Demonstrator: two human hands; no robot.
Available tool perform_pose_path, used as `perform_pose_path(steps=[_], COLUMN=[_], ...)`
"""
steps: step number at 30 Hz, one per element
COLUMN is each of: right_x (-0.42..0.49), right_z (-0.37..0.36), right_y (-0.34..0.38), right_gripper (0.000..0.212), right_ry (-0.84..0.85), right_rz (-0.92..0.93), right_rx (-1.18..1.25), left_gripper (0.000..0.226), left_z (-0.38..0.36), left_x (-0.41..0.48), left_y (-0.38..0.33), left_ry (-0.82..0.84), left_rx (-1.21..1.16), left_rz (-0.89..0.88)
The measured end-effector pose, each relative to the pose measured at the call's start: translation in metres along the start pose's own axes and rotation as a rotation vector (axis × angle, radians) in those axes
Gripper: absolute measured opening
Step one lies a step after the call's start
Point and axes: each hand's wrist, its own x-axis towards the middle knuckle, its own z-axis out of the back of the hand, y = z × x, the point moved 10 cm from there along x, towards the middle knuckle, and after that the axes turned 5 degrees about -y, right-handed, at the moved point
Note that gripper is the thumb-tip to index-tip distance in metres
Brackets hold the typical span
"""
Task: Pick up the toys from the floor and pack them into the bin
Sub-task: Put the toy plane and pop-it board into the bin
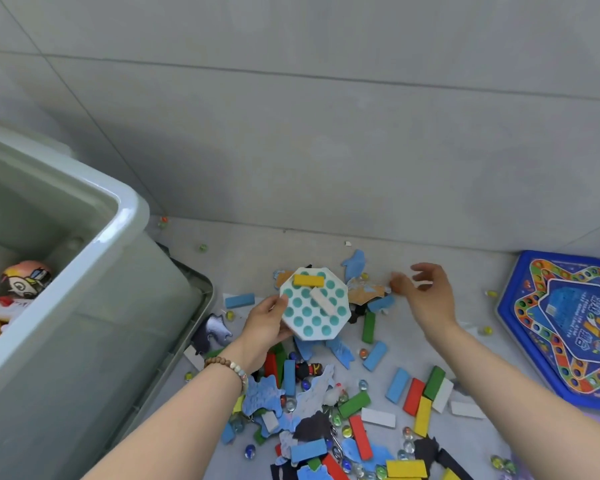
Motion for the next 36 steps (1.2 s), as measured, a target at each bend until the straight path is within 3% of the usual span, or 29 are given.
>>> perform_pose_path(steps=[4,7,12,17,21,25,31,34,36], right_x=[0.024,0.026,0.029,0.023,0.002,-0.005,-0.004,-0.004,-0.007], right_z=[-0.004,-0.025,-0.023,-0.01,-0.059,-0.082,-0.068,-0.071,-0.074], right_y=[-0.028,-0.043,-0.049,-0.029,-0.007,-0.028,-0.028,-0.034,-0.036], right_gripper=[0.054,0.054,0.055,0.032,0.031,0.06,0.096,0.089,0.073], right_ry=[0.034,0.131,0.156,0.113,0.379,0.471,0.434,0.415,0.397], right_rz=[-0.096,-0.158,-0.104,-0.051,0.05,0.01,-0.186,-0.23,-0.247], right_rx=[-0.095,-0.128,-0.382,-0.216,-0.255,-0.408,-0.371,-0.403,-0.452], left_gripper=[0.021,0.025,0.015,0.018,0.019,0.018,0.02,0.023,0.024], left_z=[-0.015,-0.02,-0.009,0.009,0.014,0.02,0.029,0.031,0.032], left_x=[0.004,0.007,0.009,0.01,0.011,0.011,0.011,0.01,0.011], left_y=[-0.003,0.001,0.002,0.006,0.006,0.004,0.006,0.007,0.007], left_ry=[-0.002,-0.002,-0.032,-0.07,-0.078,-0.084,-0.074,-0.074,-0.079], left_rx=[-0.044,-0.042,-0.034,0.007,-0.041,-0.065,-0.085,-0.091,-0.096], left_rz=[-0.015,-0.019,-0.021,-0.022,-0.012,-0.012,0.004,0.012,0.017])
